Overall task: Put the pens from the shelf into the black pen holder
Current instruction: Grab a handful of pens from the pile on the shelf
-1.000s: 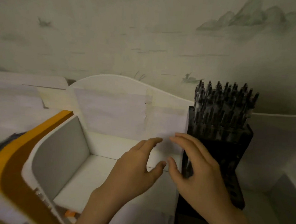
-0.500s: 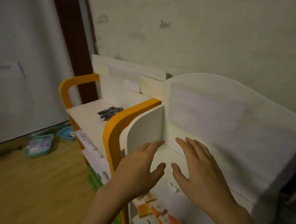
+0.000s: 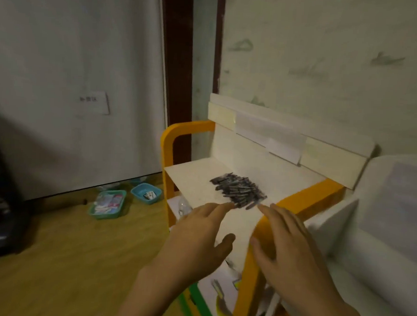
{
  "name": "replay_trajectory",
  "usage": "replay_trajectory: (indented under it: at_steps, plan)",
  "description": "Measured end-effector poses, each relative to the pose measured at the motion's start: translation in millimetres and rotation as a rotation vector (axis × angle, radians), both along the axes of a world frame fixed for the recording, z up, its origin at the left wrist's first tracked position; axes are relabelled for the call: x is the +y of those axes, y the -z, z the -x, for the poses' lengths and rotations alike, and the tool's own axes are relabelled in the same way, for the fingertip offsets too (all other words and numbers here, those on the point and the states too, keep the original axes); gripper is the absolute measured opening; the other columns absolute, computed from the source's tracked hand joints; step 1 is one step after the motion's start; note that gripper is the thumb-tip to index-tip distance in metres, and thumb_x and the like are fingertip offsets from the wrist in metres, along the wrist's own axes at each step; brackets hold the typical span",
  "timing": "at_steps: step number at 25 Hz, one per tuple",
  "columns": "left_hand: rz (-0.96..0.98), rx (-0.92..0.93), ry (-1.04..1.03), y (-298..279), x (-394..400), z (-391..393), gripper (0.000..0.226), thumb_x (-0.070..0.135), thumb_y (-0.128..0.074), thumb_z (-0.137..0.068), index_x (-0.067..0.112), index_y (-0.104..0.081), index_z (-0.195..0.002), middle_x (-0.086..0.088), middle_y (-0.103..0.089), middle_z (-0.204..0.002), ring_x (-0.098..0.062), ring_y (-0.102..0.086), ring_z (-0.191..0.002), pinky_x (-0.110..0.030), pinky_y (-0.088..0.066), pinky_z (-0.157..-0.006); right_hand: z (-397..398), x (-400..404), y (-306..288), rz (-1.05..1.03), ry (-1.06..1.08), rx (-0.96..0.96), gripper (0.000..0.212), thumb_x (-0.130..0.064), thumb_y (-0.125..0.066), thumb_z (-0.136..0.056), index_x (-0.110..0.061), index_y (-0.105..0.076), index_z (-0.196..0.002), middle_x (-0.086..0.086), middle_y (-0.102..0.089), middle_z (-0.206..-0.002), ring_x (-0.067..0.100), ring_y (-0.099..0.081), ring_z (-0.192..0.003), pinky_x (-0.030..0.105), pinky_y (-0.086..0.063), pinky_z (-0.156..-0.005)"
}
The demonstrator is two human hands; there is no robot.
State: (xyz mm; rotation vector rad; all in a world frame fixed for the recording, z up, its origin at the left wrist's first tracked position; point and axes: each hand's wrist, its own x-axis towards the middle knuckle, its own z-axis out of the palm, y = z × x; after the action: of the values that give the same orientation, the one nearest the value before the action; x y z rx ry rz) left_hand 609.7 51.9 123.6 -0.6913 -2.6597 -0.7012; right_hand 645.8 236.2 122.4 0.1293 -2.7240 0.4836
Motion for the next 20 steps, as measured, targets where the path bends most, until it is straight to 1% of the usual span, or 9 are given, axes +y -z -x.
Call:
replay_trajectory:
  at_steps: [2,4,6,8,11,15,18,20]
  plan:
    - [0.024,0.001,-0.017,-3.7,-42.2,29.9,0.061,0.049,-0.048,-0.094,0.046,-0.017,-0.146,0.017,-0.03,-0.152,-0.008,-0.037,-0.134,-0.031,-0.041,-0.107,37.8,-39.7,2.2,0.007,-0.01,-0.001,0.061,-0.052,-0.04,-0.094,-0.039,-0.014,-0.147,-0.015,-0.017,-0.155,0.009,-0.012,-0.144,0.029,-0.024,-0.115]
    - [0.038,-0.015,-0.018,-6.5,-77.0,62.0,0.062,0.049,-0.048,-0.094,0.047,-0.016,-0.147,0.016,-0.026,-0.154,-0.008,-0.035,-0.135,-0.03,-0.04,-0.108,72.5,-72.1,5.1,0.019,-0.011,0.01,0.061,-0.051,-0.041,-0.094,-0.038,-0.015,-0.148,-0.015,-0.02,-0.155,0.009,-0.015,-0.143,0.028,-0.022,-0.114]
    - [0.044,-0.041,-0.008,-6.8,-101.3,94.5,0.062,0.05,-0.048,-0.094,0.047,-0.014,-0.146,0.017,-0.024,-0.155,-0.009,-0.032,-0.138,-0.03,-0.038,-0.108,103.7,-93.1,9.7,0.021,0.006,0.012,0.061,-0.051,-0.041,-0.094,-0.038,-0.015,-0.148,-0.015,-0.021,-0.154,0.008,-0.016,-0.142,0.025,-0.021,-0.113]
    - [0.059,-0.053,0.01,-5.7,-113.3,123.7,0.062,0.051,-0.048,-0.094,0.048,-0.014,-0.146,0.018,-0.025,-0.154,-0.009,-0.034,-0.137,-0.03,-0.04,-0.107,130.5,-104.2,16.0,0.02,0.04,-0.006,0.061,-0.051,-0.041,-0.094,-0.037,-0.015,-0.148,-0.014,-0.021,-0.154,0.009,-0.016,-0.142,0.025,-0.021,-0.113]
    - [0.068,-0.068,0.046,-1.1,-116.2,168.2,0.061,0.051,-0.046,-0.094,0.048,-0.014,-0.146,0.019,-0.025,-0.154,-0.007,-0.039,-0.134,-0.029,-0.042,-0.105,168.7,-111.0,23.8,0.04,0.096,-0.018,0.06,-0.05,-0.041,-0.095,-0.036,-0.018,-0.148,-0.013,-0.023,-0.154,0.01,-0.017,-0.142,0.027,-0.023,-0.114]
    - [0.124,-0.081,0.094,10.6,-102.5,246.0,0.061,0.052,-0.045,-0.094,0.047,-0.013,-0.146,0.018,-0.027,-0.154,-0.008,-0.034,-0.137,-0.032,-0.039,-0.108,240.1,-107.2,42.2,0.062,0.18,-0.018,0.059,-0.049,-0.041,-0.094,-0.032,-0.022,-0.148,-0.01,-0.027,-0.153,0.014,-0.019,-0.142,0.031,-0.023,-0.116]
    - [0.176,-0.125,0.129,13.3,-85.6,304.9,0.062,0.052,-0.046,-0.094,0.047,-0.012,-0.146,0.017,-0.026,-0.154,-0.009,-0.034,-0.137,-0.033,-0.039,-0.11,296.2,-96.2,57.6,0.099,0.245,-0.059,0.06,-0.05,-0.043,-0.093,-0.032,-0.024,-0.147,-0.009,-0.03,-0.152,0.016,-0.022,-0.142,0.037,-0.027,-0.116]
    - [0.203,-0.143,0.141,10.8,-70.1,348.6,0.063,0.052,-0.046,-0.094,0.046,-0.012,-0.146,0.016,-0.027,-0.154,-0.01,-0.034,-0.137,-0.034,-0.038,-0.111,336.5,-86.0,62.0,0.152,0.287,-0.087,0.059,-0.05,-0.045,-0.092,-0.033,-0.026,-0.146,-0.009,-0.032,-0.151,0.017,-0.023,-0.142,0.038,-0.028,-0.116]
